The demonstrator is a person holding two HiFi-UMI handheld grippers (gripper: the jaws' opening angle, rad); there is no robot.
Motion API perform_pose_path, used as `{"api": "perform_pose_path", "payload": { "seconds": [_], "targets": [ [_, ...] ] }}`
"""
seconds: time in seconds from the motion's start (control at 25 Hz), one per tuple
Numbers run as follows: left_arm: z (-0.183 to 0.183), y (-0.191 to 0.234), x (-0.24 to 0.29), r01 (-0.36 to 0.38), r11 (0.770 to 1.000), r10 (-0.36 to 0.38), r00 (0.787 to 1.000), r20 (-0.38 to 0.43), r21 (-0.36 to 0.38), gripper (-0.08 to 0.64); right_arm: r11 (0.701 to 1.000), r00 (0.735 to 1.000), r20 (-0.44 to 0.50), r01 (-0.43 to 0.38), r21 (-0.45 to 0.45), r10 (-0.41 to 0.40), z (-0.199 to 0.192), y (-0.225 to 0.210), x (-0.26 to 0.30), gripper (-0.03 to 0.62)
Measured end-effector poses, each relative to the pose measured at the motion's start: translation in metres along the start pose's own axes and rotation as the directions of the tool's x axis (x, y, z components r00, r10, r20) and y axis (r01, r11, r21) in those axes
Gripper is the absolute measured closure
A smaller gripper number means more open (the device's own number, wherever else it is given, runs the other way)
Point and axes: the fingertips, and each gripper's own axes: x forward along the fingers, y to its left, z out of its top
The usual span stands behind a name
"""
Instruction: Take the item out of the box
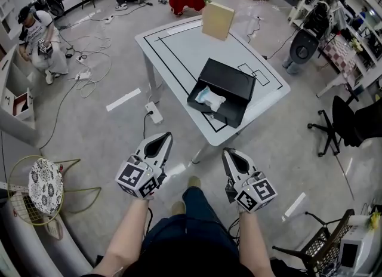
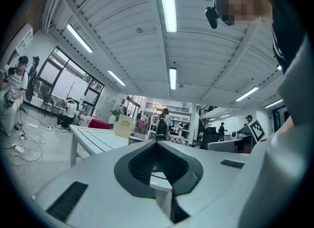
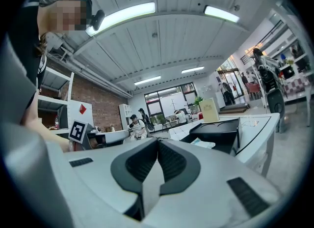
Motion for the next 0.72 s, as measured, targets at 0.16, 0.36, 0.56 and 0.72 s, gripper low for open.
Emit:
{"api": "perform_pose_path", "payload": {
  "seconds": [0.16, 0.36, 0.56, 0.72],
  "targets": [
    [-0.002, 0.010, 0.010, -0.016, 1.000, 0.016, 1.000, 0.000, -0.013, 0.548, 0.999, 0.999, -0.020, -0.037, 0.000, 0.037, -0.001, -0.004, 0.021, 0.588],
    [-0.010, 0.025, 0.034, -0.019, 1.000, 0.019, 1.000, -0.017, -0.010, 0.548, 0.997, 0.994, -0.082, -0.071, -0.029, 0.068, -0.005, -0.018, 0.052, 0.588],
    [-0.007, 0.039, 0.064, -0.024, 0.999, 0.024, 1.000, -0.016, -0.023, 0.548, 0.996, 0.989, -0.122, -0.083, -0.040, 0.078, -0.003, -0.040, 0.078, 0.588],
    [-0.012, 0.046, 0.089, -0.008, 1.000, 0.008, 1.000, -0.024, -0.025, 0.548, 0.996, 0.986, -0.145, -0.085, -0.040, 0.079, 0.003, -0.060, 0.096, 0.588]
  ]
}}
